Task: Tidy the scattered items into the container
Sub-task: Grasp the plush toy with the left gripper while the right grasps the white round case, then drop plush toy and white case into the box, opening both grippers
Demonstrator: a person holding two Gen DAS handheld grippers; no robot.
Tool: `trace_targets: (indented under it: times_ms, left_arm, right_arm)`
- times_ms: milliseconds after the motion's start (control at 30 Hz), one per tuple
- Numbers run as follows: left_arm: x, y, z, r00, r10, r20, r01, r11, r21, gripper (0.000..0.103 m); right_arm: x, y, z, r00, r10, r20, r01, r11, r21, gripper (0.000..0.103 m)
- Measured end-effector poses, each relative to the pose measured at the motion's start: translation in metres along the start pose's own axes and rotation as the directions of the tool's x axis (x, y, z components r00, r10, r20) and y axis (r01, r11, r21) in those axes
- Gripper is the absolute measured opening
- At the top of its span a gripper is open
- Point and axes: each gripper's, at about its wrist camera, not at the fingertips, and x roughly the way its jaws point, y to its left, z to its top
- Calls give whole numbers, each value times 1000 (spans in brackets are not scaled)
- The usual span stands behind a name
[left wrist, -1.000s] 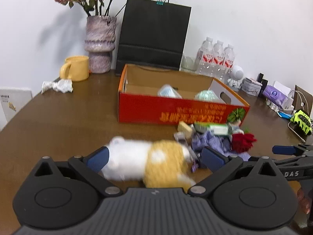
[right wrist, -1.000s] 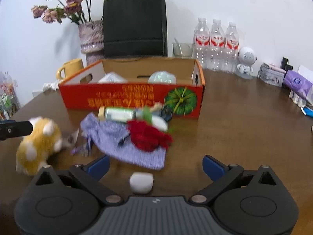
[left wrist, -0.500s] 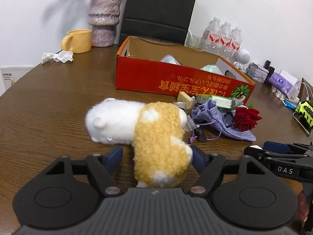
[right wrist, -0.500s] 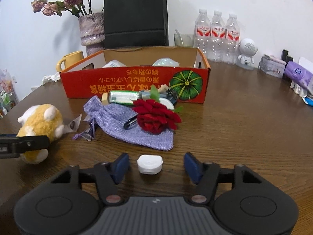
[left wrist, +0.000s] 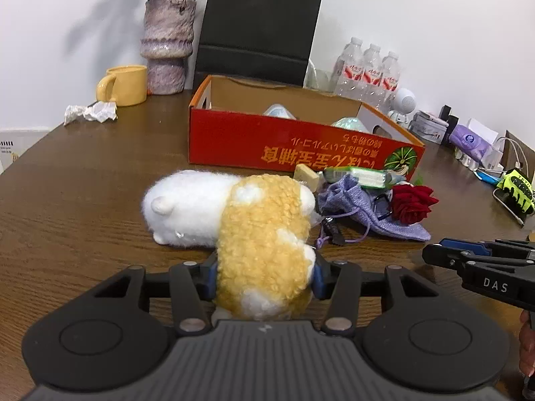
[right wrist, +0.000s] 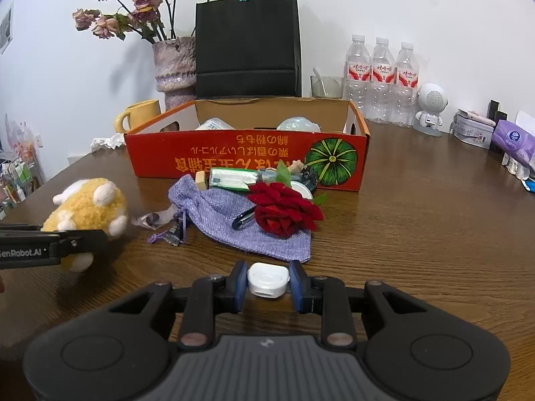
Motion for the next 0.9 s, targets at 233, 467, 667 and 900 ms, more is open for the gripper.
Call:
trace_targets:
  times_ms: [233, 467, 667, 900]
  left_arm:
    - [-12, -1, 10, 999, -18, 51, 18, 1000, 10, 50]
    - [-17, -5, 63, 987, -47, 152, 41, 998, 44, 50]
    - [16, -7, 121, 981, -59, 187, 54, 998, 31, 50]
    - [88, -1, 153, 987, -72, 142, 73, 997, -5, 50]
  right_arm:
    - [-10, -3, 8, 999, 7, 42, -8, 1000, 11, 26]
    - [-15, -13, 59, 989, 21, 149, -23, 1000, 15, 26]
    - [8, -20, 123, 974, 48, 220, -53, 998, 16, 26]
    - [75, -27, 166, 982, 69, 176, -79, 996, 46, 26]
